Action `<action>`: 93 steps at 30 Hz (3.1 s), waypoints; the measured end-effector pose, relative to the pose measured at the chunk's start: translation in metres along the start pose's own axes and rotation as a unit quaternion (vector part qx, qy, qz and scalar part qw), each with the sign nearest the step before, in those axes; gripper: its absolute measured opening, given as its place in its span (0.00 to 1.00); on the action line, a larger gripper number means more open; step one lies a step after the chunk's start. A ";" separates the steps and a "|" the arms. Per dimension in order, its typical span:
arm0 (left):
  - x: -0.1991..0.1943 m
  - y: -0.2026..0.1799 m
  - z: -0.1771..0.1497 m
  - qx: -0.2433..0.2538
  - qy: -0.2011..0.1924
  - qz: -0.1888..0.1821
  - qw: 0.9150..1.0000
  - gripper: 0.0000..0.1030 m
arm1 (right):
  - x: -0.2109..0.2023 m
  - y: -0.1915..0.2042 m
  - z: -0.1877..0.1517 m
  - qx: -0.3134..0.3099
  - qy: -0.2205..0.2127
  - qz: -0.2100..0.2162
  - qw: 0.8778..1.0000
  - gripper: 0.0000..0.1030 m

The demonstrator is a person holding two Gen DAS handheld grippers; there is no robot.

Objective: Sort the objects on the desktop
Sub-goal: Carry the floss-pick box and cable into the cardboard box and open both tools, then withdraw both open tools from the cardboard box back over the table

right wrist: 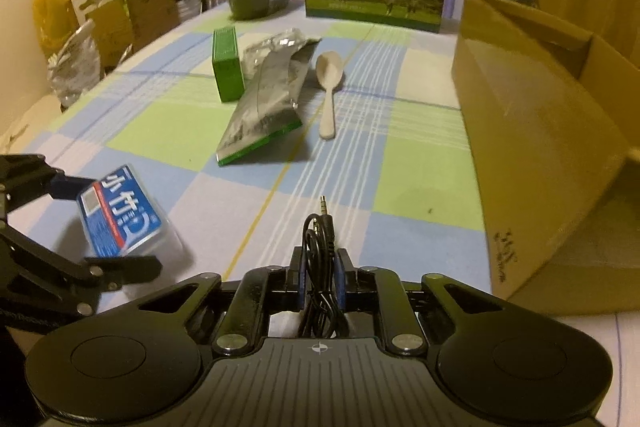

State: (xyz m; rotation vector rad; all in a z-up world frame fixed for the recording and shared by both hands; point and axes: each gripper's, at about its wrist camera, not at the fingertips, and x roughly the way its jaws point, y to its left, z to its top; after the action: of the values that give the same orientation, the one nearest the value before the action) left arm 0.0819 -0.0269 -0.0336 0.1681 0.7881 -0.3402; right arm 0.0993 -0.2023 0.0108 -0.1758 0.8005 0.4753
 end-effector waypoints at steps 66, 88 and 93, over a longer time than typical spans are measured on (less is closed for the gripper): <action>0.029 -0.183 0.213 0.025 -0.081 -0.085 0.993 0.82 | -0.139 -0.231 0.066 0.189 -0.150 -0.102 0.965 0.11; -0.019 -0.109 0.153 -0.068 -0.074 -0.044 0.994 0.84 | -0.143 -0.209 0.066 0.206 -0.166 -0.079 0.961 0.47; -0.029 -0.088 0.135 -0.090 -0.062 -0.030 0.994 0.85 | -0.153 -0.183 0.046 0.216 -0.161 -0.065 0.961 0.52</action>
State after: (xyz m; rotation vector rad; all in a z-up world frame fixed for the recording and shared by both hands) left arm 0.1209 -0.1395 0.0792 -0.0457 0.6972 -0.3320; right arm 0.1239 -0.4010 0.1482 0.2496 0.5513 0.1884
